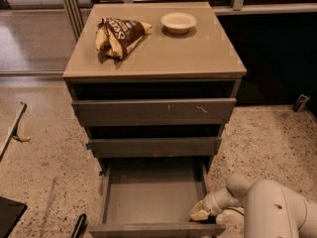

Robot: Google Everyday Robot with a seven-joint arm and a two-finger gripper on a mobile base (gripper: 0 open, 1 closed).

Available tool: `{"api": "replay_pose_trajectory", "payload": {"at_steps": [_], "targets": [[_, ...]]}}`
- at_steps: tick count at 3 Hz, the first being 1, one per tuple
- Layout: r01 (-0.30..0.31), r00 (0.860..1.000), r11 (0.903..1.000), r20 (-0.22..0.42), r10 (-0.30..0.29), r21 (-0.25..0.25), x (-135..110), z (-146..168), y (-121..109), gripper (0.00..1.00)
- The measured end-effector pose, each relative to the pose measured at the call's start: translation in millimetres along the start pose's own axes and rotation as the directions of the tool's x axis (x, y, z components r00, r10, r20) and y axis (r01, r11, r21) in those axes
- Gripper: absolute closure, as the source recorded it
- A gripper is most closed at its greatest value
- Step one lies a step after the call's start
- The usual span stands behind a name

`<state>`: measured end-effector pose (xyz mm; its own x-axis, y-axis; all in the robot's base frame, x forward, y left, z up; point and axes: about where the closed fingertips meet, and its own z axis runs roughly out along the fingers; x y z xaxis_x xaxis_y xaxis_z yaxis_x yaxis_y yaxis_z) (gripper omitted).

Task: Open bottom drawer

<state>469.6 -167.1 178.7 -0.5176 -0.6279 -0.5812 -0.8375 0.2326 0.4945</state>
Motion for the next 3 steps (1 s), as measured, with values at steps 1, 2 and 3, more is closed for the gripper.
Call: {"api": "replay_pose_trajectory", "payload": {"at_steps": [1, 2, 3], "targets": [[0.018, 1.0, 0.9996, 0.004, -0.018, 0.02, -15, -12, -2, 0.12], [0.039, 0.999, 0.9987, 0.002, -0.039, 0.033, -30, -22, -2, 0.0], [0.038, 0.999, 0.9987, 0.003, -0.039, 0.033, -31, -23, -2, 0.0]]}}
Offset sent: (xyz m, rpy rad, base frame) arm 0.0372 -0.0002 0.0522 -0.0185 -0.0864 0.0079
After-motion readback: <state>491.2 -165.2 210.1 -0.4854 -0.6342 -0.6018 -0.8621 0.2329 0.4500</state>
